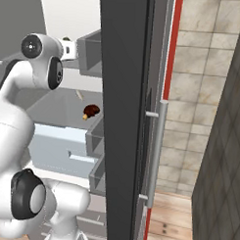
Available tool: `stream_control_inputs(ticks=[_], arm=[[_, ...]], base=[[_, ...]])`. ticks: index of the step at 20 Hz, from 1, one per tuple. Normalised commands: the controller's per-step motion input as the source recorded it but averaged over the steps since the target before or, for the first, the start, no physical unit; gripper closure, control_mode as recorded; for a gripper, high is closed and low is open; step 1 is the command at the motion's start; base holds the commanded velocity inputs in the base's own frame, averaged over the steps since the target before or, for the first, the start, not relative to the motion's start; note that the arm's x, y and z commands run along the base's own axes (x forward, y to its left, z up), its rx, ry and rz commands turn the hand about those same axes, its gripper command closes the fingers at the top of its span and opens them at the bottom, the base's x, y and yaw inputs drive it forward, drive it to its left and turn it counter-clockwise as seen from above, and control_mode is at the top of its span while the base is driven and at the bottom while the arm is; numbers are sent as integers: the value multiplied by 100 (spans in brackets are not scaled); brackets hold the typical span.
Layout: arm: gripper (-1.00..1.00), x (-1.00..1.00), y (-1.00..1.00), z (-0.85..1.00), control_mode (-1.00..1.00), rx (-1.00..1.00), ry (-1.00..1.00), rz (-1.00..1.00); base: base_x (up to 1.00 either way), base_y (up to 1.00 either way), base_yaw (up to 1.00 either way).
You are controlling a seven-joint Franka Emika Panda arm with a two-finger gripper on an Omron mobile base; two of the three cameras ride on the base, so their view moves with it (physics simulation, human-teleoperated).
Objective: Transport the steak and avocado to the fridge. Place the steak on the rack containing meat and place the avocado on the rack containing the vegetable, ensuring meats and vegetables are on different racks.
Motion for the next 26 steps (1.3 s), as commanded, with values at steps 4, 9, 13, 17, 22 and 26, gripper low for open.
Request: stream_control_inputs(ticks=[4, 9, 13, 17, 22, 26], arm=[[100, 57, 10, -11, -100, -2, 0, -4], [100, 61, 6, -19, -100, 0, 2, -4], [100, 59, 0, -17, -100, 0, 4, -3], [100, 46, 0, -11, -100, 0, 5, 0], [100, 40, 0, -10, -100, 0, 11, 0], [100, 39, 0, -15, -100, 0, 11, 0]], base=[[0, 0, 0], [0, 0, 0], [0, 0, 0], [0, 0, 0], [0, 0, 0], [0, 0, 0]])
